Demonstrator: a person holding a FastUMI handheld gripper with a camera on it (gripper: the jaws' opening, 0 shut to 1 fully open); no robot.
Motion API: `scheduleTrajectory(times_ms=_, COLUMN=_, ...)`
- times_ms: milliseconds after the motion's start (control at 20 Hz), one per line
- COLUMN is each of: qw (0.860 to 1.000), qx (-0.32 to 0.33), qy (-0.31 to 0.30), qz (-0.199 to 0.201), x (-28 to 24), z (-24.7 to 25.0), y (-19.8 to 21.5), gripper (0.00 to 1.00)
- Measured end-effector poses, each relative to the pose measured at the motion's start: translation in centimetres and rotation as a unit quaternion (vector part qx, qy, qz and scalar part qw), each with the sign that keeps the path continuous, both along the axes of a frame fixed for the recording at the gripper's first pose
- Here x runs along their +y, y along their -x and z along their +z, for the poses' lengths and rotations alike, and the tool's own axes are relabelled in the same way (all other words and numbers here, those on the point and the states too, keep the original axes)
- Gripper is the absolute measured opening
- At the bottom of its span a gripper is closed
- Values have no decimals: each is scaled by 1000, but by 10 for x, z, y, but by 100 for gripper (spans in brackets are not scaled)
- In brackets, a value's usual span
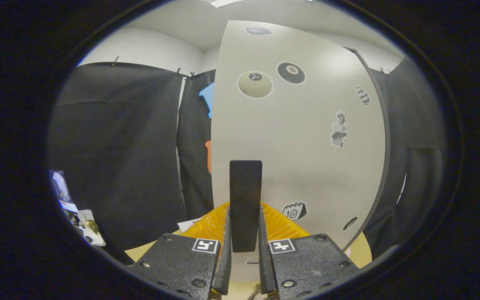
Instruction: Open the shoe cabinet door, grab the shoes and put them into the shoe cabinet, then close the shoe cabinet door.
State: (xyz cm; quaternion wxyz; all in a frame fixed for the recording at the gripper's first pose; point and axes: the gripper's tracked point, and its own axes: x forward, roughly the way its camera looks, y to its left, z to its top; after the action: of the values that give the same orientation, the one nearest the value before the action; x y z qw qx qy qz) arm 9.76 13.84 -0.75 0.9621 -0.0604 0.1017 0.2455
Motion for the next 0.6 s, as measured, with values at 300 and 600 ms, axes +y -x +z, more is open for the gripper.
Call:
scheduleTrajectory(times_ms=300, qw=999, qx=26, qy=-11, qz=28, x=-27, z=5, y=21, gripper=31)
scheduleTrajectory(times_ms=600, qw=1000, qx=2, qy=5, qz=9, x=-52, z=10, y=31, gripper=31)
